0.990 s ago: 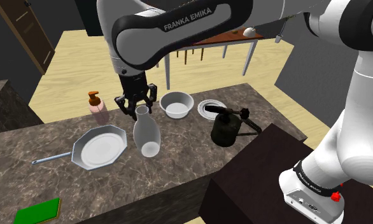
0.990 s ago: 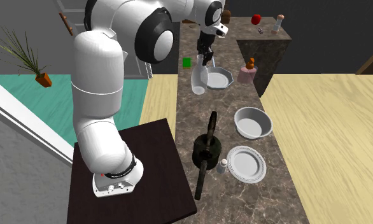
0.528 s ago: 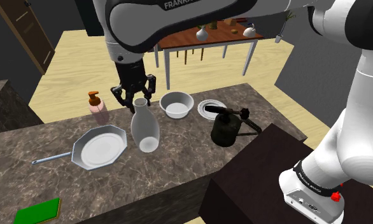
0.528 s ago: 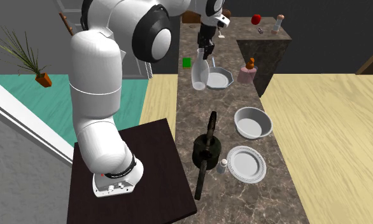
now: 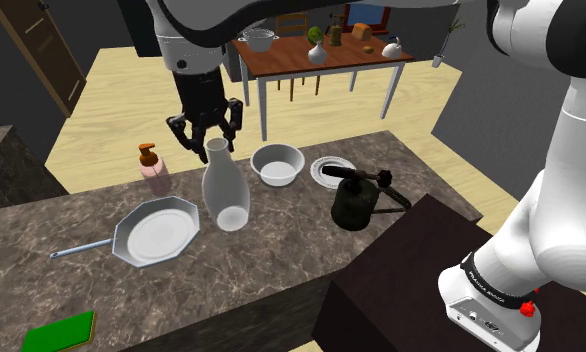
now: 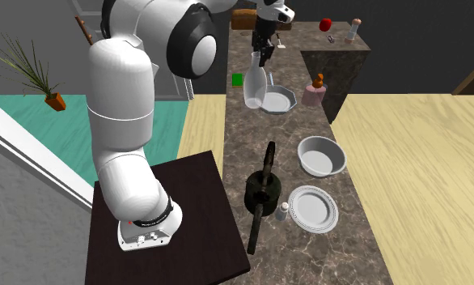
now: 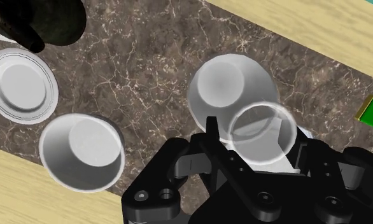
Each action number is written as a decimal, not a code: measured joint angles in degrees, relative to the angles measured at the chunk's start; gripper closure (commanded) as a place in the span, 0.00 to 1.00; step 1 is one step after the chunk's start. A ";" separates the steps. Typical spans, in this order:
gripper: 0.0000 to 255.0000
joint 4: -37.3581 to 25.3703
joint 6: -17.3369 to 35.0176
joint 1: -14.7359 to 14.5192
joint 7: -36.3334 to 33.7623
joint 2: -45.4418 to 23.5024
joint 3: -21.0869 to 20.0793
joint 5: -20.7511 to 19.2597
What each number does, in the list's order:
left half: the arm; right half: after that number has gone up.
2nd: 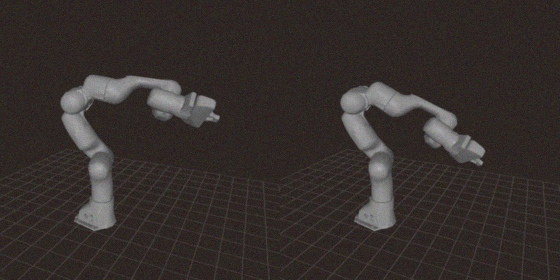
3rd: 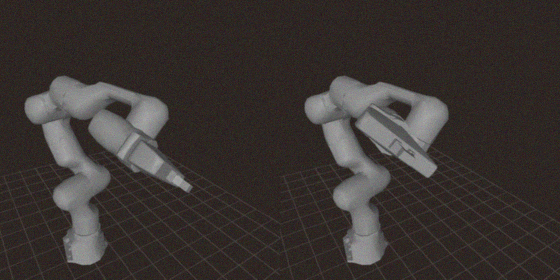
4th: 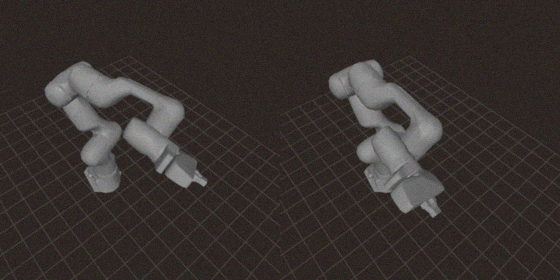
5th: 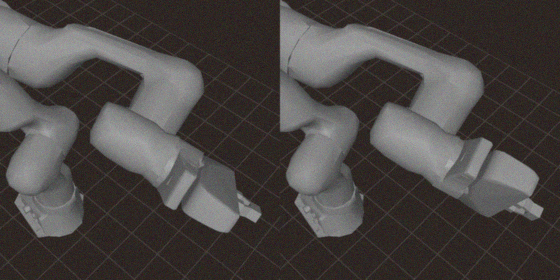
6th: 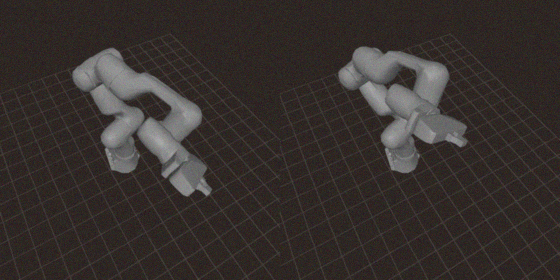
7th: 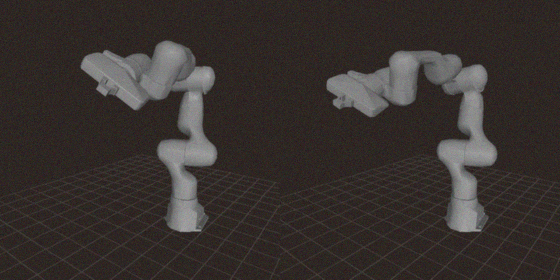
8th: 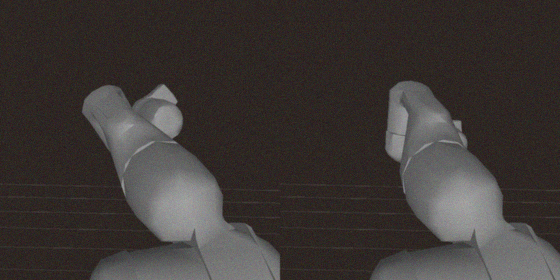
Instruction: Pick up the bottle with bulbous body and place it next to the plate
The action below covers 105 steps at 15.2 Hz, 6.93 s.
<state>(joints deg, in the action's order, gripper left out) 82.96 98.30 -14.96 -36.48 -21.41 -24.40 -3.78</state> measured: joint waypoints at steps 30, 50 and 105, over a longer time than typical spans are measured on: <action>1.00 -17.89 -19.65 1.92 3.22 1.78 0.36 0.62; 1.00 6.65 -15.23 20.80 32.13 21.72 12.04 5.80; 1.00 16.27 4.42 38.84 66.91 11.60 28.92 2.58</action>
<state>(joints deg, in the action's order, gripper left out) 99.23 102.72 23.88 30.44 -9.82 4.52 -1.20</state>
